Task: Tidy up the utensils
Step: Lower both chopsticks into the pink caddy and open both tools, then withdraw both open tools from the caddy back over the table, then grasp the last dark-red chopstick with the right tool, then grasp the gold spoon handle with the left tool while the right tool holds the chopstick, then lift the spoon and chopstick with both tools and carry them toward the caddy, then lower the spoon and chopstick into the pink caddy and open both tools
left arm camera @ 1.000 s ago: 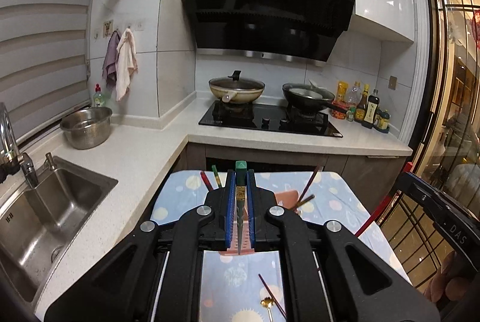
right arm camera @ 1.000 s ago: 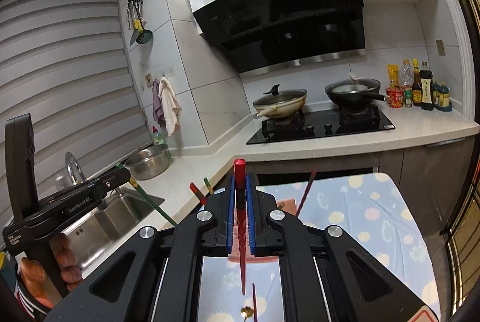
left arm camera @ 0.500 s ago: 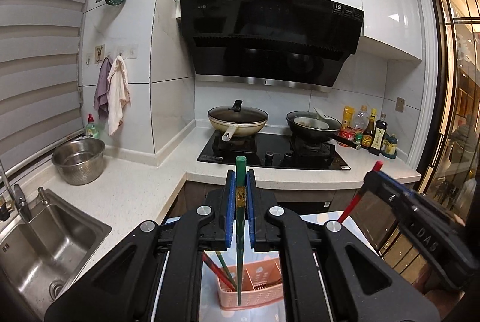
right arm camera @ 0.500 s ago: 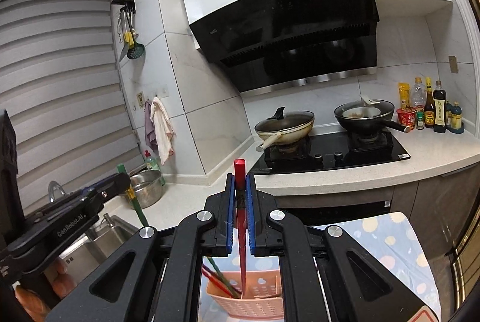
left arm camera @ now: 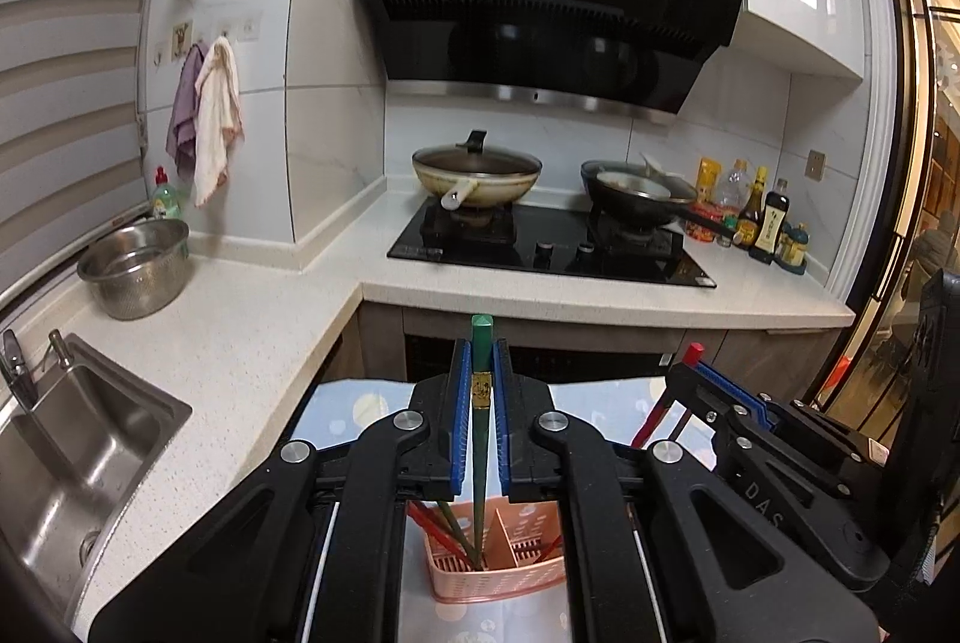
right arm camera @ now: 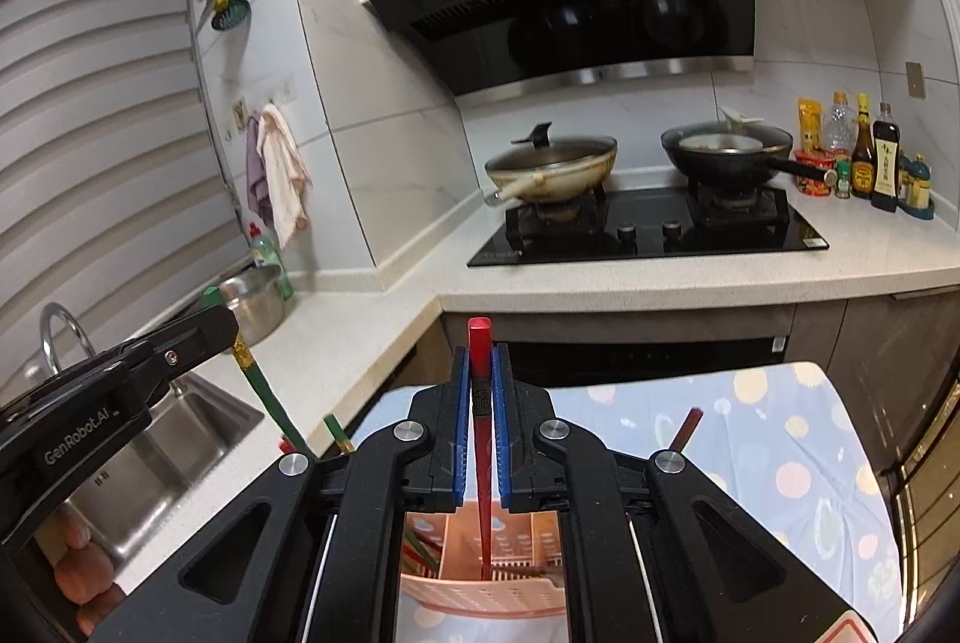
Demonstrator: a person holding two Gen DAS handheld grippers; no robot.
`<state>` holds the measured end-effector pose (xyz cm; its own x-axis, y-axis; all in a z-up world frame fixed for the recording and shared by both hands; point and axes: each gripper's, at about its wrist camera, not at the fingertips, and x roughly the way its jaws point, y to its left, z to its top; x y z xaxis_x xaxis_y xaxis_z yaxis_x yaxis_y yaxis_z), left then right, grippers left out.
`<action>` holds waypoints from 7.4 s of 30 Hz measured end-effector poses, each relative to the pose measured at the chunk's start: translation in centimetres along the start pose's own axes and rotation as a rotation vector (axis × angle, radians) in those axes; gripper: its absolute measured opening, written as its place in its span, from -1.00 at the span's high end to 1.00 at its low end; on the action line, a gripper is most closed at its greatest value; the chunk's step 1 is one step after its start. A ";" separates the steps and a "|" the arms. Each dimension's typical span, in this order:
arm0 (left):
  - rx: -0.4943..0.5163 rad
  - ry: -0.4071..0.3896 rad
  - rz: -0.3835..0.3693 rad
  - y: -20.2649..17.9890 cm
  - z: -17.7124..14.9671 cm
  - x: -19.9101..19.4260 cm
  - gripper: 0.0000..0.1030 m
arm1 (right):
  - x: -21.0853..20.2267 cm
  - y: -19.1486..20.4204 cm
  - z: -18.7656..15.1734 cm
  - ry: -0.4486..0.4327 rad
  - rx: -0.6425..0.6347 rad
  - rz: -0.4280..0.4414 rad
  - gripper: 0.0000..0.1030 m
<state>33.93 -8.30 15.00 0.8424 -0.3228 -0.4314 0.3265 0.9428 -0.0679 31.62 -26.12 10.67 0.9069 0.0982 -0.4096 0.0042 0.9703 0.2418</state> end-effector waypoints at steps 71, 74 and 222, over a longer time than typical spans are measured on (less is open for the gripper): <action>-0.012 0.400 0.113 1.0 -27.3 -8.8 -0.43 | -14.0 -0.6 -28.7 0.402 -0.017 -0.083 0.06; -0.012 0.434 0.115 1.1 -28.9 -8.9 -0.43 | -13.9 -0.4 -30.1 0.424 -0.036 -0.089 0.06; -0.072 0.141 -0.124 0.2 -2.8 -1.1 0.98 | -5.5 0.8 3.6 -0.160 -0.018 -0.005 0.87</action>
<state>31.87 -7.56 12.94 0.7275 -0.4264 -0.5375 0.3880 0.9018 -0.1903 28.19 -26.65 16.30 0.9624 0.0581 -0.2654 0.0028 0.9747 0.2233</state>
